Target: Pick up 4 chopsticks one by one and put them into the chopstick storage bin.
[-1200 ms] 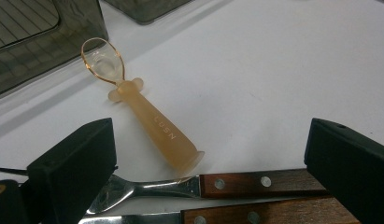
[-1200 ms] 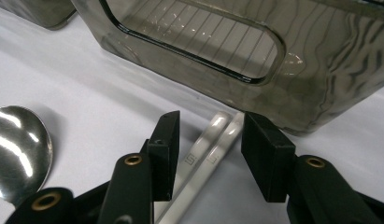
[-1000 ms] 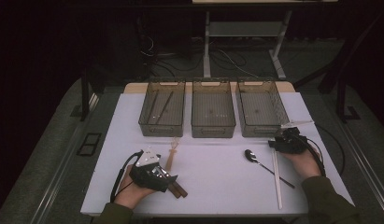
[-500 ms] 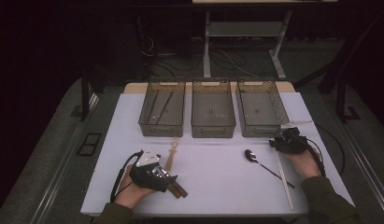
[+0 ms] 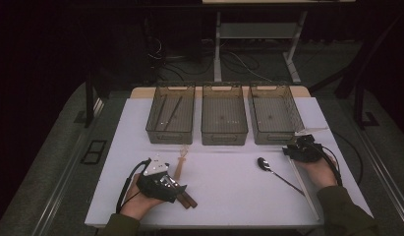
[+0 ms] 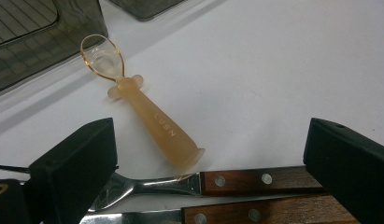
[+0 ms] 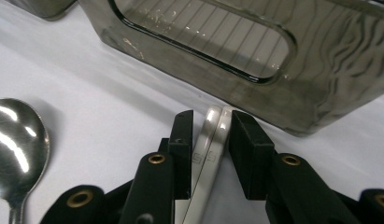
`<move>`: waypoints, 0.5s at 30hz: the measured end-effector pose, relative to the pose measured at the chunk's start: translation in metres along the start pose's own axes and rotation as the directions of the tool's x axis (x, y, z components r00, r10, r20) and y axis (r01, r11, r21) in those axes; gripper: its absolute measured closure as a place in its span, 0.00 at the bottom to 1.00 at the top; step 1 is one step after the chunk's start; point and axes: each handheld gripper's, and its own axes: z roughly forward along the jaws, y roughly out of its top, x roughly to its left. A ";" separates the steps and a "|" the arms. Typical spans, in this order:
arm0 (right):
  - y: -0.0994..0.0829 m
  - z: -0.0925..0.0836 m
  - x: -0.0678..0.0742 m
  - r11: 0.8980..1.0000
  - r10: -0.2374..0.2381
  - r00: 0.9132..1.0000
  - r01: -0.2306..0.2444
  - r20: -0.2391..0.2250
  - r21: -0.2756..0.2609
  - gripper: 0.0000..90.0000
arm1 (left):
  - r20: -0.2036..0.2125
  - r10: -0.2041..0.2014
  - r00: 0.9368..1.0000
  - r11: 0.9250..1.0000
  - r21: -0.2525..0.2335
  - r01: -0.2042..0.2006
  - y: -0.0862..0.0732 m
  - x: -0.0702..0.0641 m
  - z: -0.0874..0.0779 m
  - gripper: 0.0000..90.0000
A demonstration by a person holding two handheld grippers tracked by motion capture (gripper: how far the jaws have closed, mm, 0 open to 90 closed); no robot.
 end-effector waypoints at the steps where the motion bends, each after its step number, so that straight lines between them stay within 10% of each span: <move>1: 0.000 0.000 0.000 1.000 -0.002 1.000 0.002 -0.005 0.001 0.78 | 0.000 0.000 1.000 1.000 0.000 0.000 0.000 0.000 0.000 0.02; 15: 0.002 0.002 0.010 0.998 -0.065 0.997 0.065 -0.047 -0.005 0.81 | 0.002 0.000 1.000 1.000 0.005 0.000 0.000 0.000 0.000 0.02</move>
